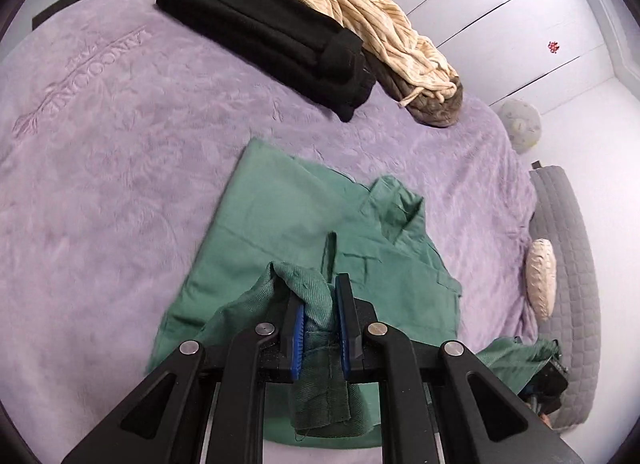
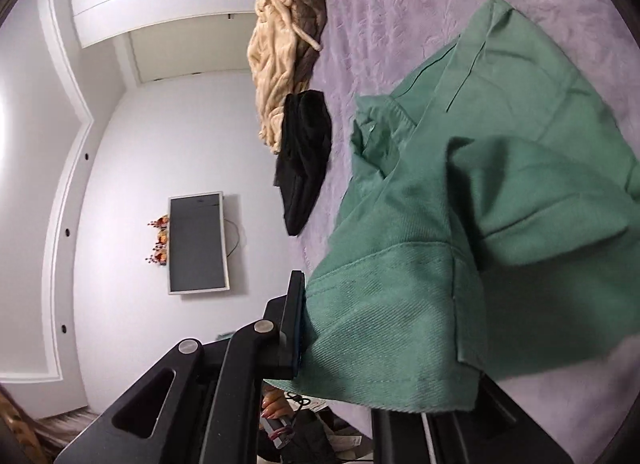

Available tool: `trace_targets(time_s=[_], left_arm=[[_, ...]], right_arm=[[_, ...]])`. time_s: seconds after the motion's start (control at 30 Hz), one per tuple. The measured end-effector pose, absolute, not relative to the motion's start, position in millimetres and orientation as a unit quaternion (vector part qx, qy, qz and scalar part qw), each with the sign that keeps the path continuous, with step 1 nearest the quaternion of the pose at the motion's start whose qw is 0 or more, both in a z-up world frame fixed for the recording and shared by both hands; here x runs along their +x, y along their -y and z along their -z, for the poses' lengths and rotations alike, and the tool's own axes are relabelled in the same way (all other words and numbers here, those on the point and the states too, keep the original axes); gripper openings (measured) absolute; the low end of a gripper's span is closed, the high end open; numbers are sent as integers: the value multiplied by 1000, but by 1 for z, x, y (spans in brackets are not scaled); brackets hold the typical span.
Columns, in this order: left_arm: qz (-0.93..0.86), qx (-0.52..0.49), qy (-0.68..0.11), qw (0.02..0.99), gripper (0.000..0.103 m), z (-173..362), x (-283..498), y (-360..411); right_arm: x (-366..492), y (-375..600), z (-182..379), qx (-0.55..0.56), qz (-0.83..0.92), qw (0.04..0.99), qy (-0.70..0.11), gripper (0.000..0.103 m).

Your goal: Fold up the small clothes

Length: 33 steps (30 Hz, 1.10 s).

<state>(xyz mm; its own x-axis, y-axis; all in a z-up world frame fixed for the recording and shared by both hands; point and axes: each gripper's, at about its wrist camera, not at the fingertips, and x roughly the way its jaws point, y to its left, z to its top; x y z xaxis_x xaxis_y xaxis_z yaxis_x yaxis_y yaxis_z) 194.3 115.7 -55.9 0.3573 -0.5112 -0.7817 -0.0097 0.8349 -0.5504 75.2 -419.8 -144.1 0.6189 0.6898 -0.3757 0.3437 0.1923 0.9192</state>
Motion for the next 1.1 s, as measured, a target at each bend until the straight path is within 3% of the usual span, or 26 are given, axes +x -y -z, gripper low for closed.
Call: trace_targets(time_s=[0.23,0.3,0.33,0.4,0.43,0.47,0.53,0.73,0.8,0.93,1.0,1.03,1.07,1.1], left_arm=[[99,-170,-577,793,15,113,264,-83],[102,-164,-593,781,16,127,272,-82],[101,-163,-602,775,16,133,275,-82],[94,-152,-611,771,29,136,278,-85],[90,-141,-608,776,55,134,278,-86],[83,-128,-595,789,84,125,275,-88],[62,-91,-564,819,98,107,269,-90],[72,-46,-549,831,98,89,264,-91],[76,-18,-551,831,98,95,262,-85],[89,3,-556,826,98,109,258,-69],[87,5,-551,830,98,110,255,-64],[85,4,-550,831,98,110,255,-61],[84,5,-548,832,98,110,255,-59],[82,9,-546,834,98,110,255,-57]], right_arm=[[140,459,219,596,-49,638,-486,16],[144,462,233,595,-34,631,-497,24],[142,465,235,600,-32,630,-493,30],[141,468,230,608,-33,638,-471,79],[140,471,222,604,-33,648,-463,85],[135,470,209,596,-31,659,-458,86],[135,472,188,572,-31,678,-460,86],[132,469,137,360,44,776,-517,86],[138,457,137,282,57,791,-540,86],[139,449,161,229,71,780,-579,86],[140,449,171,216,80,779,-583,80],[143,447,174,203,78,781,-586,69],[147,443,176,184,73,780,-594,22],[154,440,177,158,73,778,-604,10]])
